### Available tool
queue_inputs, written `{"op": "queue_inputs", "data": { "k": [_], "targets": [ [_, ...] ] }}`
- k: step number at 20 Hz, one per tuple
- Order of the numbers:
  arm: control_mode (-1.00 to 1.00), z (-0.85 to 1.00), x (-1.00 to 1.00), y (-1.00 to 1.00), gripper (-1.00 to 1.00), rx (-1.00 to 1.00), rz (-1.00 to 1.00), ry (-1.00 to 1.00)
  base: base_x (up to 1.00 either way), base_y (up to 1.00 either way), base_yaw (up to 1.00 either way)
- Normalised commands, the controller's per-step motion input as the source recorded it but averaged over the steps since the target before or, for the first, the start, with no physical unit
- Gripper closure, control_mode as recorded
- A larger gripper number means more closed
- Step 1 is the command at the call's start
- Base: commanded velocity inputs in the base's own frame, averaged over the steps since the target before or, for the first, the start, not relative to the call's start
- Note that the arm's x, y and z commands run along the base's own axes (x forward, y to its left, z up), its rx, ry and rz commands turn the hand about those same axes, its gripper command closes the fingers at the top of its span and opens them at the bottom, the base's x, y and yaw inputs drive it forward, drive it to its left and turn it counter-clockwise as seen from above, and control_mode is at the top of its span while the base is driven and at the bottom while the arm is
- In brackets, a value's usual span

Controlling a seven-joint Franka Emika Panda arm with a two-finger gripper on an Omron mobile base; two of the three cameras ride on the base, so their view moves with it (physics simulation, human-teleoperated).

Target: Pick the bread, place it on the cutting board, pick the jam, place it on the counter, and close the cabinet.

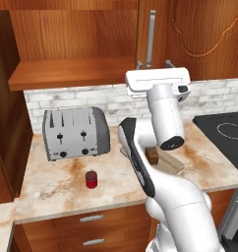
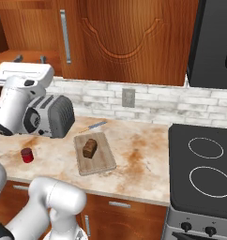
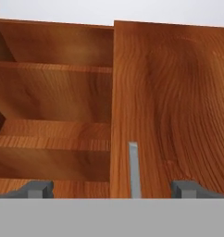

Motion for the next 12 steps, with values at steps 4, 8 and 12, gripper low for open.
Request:
{"op": "queue_inputs", "data": {
  "k": [4, 8, 12],
  "targets": [
    [-1.0, 0.14, -0.32, 0.36, -1.0, 0.0, 0.0, 0.04, 0.0, 0.0, 0.0],
    [-1.0, 0.13, -0.33, 0.35, -1.0, 0.0, -0.01, 0.04, 0.0, 0.0, 0.0],
    [-1.0, 0.14, -0.34, 0.34, -1.0, 0.0, -0.01, 0.04, 0.0, 0.0, 0.0]
  ]
}}
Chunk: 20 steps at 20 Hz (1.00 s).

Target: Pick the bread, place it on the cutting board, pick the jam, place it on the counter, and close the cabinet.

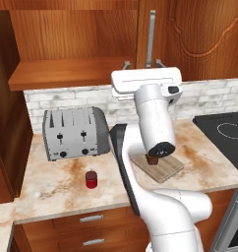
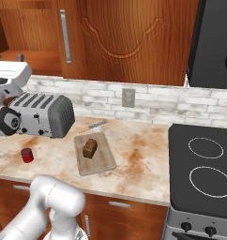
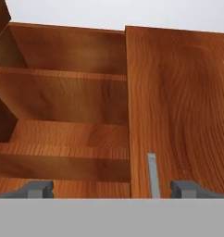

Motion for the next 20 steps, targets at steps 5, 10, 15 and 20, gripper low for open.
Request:
{"op": "queue_inputs", "data": {
  "k": [5, 10, 15, 20],
  "targets": [
    [-1.0, 0.14, -0.34, 0.32, -1.0, 0.0, -0.01, 0.05, 0.0, 0.0, 0.0],
    [-1.0, 0.12, -0.36, 0.29, -1.0, 0.0, -0.01, 0.04, 0.0, 0.0, 0.0],
    [-1.0, 0.09, -0.36, 0.22, -1.0, 0.0, 0.0, 0.03, 0.0, 0.0, 0.0],
    [-1.0, 0.03, -0.41, 0.16, -1.0, 0.0, 0.0, 0.06, 0.0, 0.0, 0.0]
  ]
}}
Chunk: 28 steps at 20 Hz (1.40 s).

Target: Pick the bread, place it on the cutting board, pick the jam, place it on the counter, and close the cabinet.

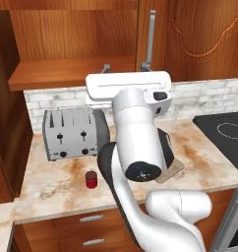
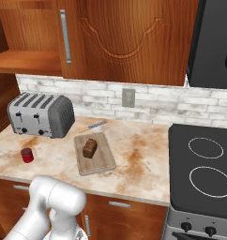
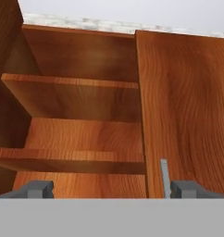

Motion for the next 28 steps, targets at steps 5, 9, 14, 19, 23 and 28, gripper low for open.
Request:
{"op": "queue_inputs", "data": {
  "k": [5, 9, 14, 19, 23, 28],
  "targets": [
    [-1.0, 0.0, -0.47, 0.2, -1.0, 0.0, 0.0, 0.07, 0.0, 0.0, 0.0],
    [-1.0, 0.0, -0.51, 0.21, -1.0, 0.0, 0.0, 0.08, 0.0, 0.0, 0.0],
    [-1.0, 0.0, -0.52, 0.2, -1.0, 0.0, 0.0, 0.09, 0.0, 0.0, 0.0],
    [-1.0, 0.0, -0.5, 0.19, -1.0, 0.0, 0.0, 0.1, 0.0, 0.0, 0.0],
    [-1.0, 0.0, -0.51, 0.21, -1.0, 0.0, 0.0, 0.08, 0.0, 0.0, 0.0],
    [-1.0, 0.0, -0.48, 0.19, -1.0, 0.0, 0.0, 0.05, 0.0, 0.0, 0.0]
  ]
}}
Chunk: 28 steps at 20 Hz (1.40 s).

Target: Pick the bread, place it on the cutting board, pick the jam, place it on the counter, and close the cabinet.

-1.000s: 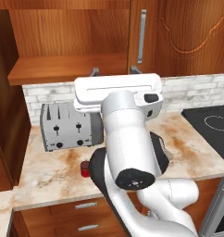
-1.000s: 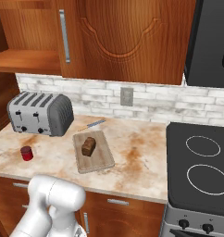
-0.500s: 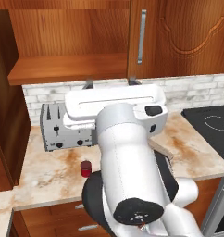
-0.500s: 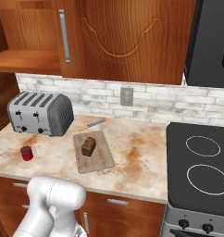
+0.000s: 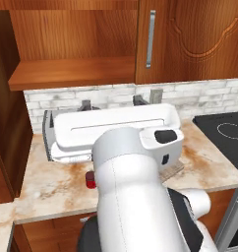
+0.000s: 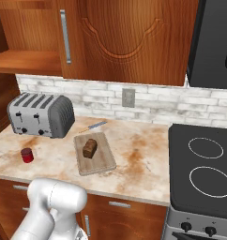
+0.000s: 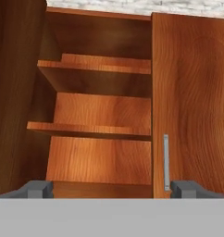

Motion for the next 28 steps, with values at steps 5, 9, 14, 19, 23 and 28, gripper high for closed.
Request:
{"op": "queue_inputs", "data": {
  "k": [5, 9, 14, 19, 23, 28],
  "targets": [
    [-1.0, -0.08, -0.48, 0.19, -1.0, 0.0, 0.0, 0.0, 0.0, 0.0, 0.0],
    [-1.0, -0.14, -0.4, 0.21, -1.0, 0.0, 0.0, 0.0, 0.0, 0.0, 0.0],
    [-1.0, -0.13, -0.34, 0.27, -1.0, 0.0, 0.0, 0.0, 0.0, 0.0, 0.0],
    [-1.0, -0.03, -0.25, 0.29, -1.0, 0.0, 0.0, 0.0, 0.0, 0.0, 0.0],
    [-1.0, 0.0, -0.08, 0.21, -1.0, 0.0, 0.0, 0.0, 0.0, 0.0, 0.0],
    [-1.0, 0.0, -0.05, 0.19, -1.0, 0.0, 0.0, 0.0, 0.0, 0.0, 0.0]
  ]
}}
